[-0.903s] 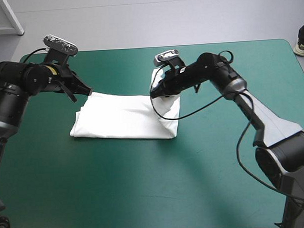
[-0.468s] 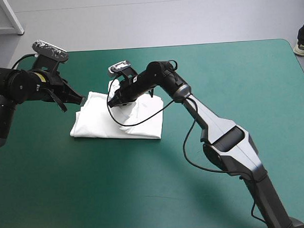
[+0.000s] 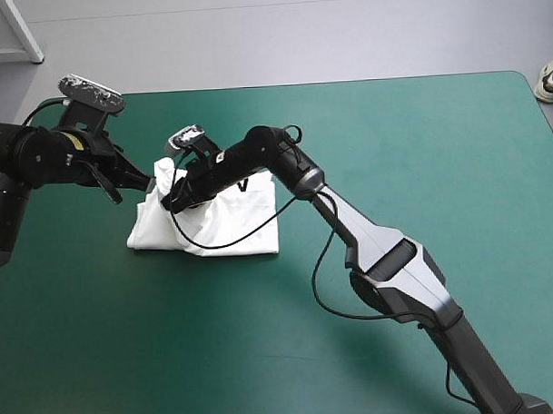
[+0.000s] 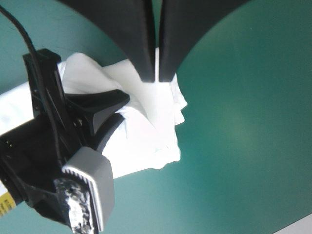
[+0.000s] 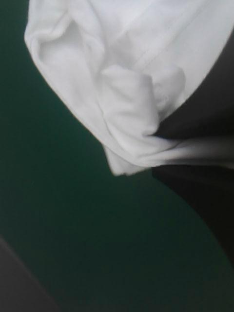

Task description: Fold the cloth

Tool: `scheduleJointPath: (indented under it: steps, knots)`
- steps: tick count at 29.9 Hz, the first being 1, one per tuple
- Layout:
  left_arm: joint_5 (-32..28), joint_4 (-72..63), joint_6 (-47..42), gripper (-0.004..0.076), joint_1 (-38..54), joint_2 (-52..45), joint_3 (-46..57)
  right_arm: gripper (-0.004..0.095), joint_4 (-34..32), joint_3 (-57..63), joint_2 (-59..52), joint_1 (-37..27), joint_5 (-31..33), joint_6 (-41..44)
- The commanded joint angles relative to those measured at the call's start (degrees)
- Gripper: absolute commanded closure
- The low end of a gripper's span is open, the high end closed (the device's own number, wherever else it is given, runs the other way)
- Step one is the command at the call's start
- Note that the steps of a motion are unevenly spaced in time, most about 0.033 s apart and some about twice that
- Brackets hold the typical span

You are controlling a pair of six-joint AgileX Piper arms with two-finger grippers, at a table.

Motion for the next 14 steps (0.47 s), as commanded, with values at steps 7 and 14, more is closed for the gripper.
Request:
scheduleJointPath:
  steps: [7, 14]
  knots:
    - [-1.5, -0.4, -0.7, 0.0705, -0.1, -1.9, -1.9, 0.0243, -1.1, -3.5, -4.7, 0.0, 0.1, 0.1]
    - [-0.9, -0.3, -0.8, 0.0705, -0.1, -1.9, -1.9, 0.0326, -4.0, -3.5, -6.3, -2.6, 4.2, 4.2]
